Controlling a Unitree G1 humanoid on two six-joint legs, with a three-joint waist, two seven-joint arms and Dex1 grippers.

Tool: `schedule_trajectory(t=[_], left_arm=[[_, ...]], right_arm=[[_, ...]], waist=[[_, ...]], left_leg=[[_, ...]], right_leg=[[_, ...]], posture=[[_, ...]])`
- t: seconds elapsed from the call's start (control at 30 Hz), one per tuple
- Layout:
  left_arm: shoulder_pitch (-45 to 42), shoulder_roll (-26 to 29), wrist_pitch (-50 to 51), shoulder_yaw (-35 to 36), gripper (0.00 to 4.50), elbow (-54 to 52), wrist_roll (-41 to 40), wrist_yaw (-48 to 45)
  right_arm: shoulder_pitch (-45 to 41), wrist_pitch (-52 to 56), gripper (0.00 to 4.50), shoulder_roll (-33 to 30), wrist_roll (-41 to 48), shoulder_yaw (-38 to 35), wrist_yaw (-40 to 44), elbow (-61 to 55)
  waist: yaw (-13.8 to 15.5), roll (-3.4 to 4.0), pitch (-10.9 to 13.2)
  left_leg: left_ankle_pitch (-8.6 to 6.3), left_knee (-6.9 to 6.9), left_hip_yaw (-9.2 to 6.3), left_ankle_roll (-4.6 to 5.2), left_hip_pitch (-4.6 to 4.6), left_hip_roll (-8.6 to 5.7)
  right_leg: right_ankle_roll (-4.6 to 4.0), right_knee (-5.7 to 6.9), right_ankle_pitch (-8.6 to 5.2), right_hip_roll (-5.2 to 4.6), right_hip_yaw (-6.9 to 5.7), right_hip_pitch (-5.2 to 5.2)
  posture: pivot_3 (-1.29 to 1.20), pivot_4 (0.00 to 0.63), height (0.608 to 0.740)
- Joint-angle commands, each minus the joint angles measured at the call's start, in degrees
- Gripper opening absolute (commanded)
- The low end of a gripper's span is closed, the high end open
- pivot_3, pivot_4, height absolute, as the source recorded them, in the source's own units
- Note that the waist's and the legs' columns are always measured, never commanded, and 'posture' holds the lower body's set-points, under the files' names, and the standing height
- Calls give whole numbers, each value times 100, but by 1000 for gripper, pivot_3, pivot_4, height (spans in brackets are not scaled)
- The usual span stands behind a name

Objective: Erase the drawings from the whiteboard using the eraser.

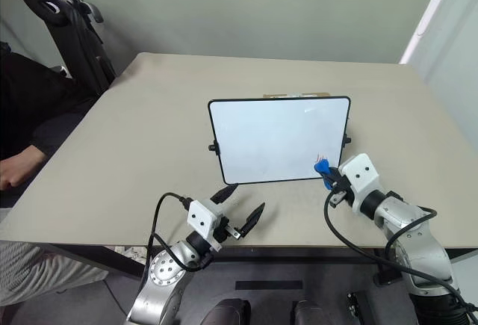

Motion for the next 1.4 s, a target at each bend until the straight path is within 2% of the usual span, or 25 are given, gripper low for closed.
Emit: schedule_trajectory(t=[0.03,0.13,0.23,0.4,0.53,0.67,0.8,1.13,1.4], left_arm=[[11,4,-68,-18,4500,-260,-14,-11],[-1,7,-74,-25,4500,-244,-11,-18],[-3,-13,-78,-65,4500,-221,11,-11],[45,-54,-94,-125,4500,-233,52,29],[103,-76,-98,-174,4500,-282,82,84],[127,-90,-104,-189,4500,-286,99,128],[118,-87,-105,-182,4500,-265,95,143],[71,-99,-99,-180,4500,-198,55,115],[73,-125,-113,-196,4500,-187,74,134]], right_arm=[[9,428,629,-6,205,-566,-234,-150],[-43,1246,629,-115,733,-1179,-194,-170],[-132,2030,629,-327,981,-1458,-172,-61],[-416,3178,629,-547,1147,-1478,-285,405],[-666,3481,629,-607,1019,-1331,-399,741],[-845,3462,1559,-655,935,-1249,-440,897],[-828,3511,2968,-776,965,-1286,-408,833],[-875,3838,2968,-1071,1021,-1405,-438,707],[-1221,3980,2968,-1111,1037,-1420,-374,1185]], waist=[[13,0,0],[25,-4,3],[24,-14,8],[3,-13,8],[5,-9,7],[5,-7,6],[19,-5,5],[17,-4,5],[16,-4,4]], left_leg=[[-1,0,0,-1,0,0],[-11,0,3,-18,-4,-3],[-11,1,8,-19,-5,-4],[-7,0,10,-19,-1,-1],[18,-1,10,21,-1,-2],[21,-3,10,29,-1,-2],[20,-4,9,32,-2,-2],[13,-5,10,25,-5,-2],[12,-5,11,25,-3,-3]], right_leg=[[-1,0,-1,0,0,-1],[-9,-1,-7,-3,1,0],[-20,0,-13,-3,5,7],[-22,8,-14,0,5,8],[-19,8,-12,0,8,4],[-18,8,-12,0,8,0],[-11,7,-12,0,8,-2],[-6,8,-11,0,8,0],[-8,7,-11,0,14,-3]], posture=[[0,150,730],[0,150,730],[0,150,730],[0,150,730],[0,150,730],[0,150,730],[0,150,730],[0,150,730],[0,150,730]])
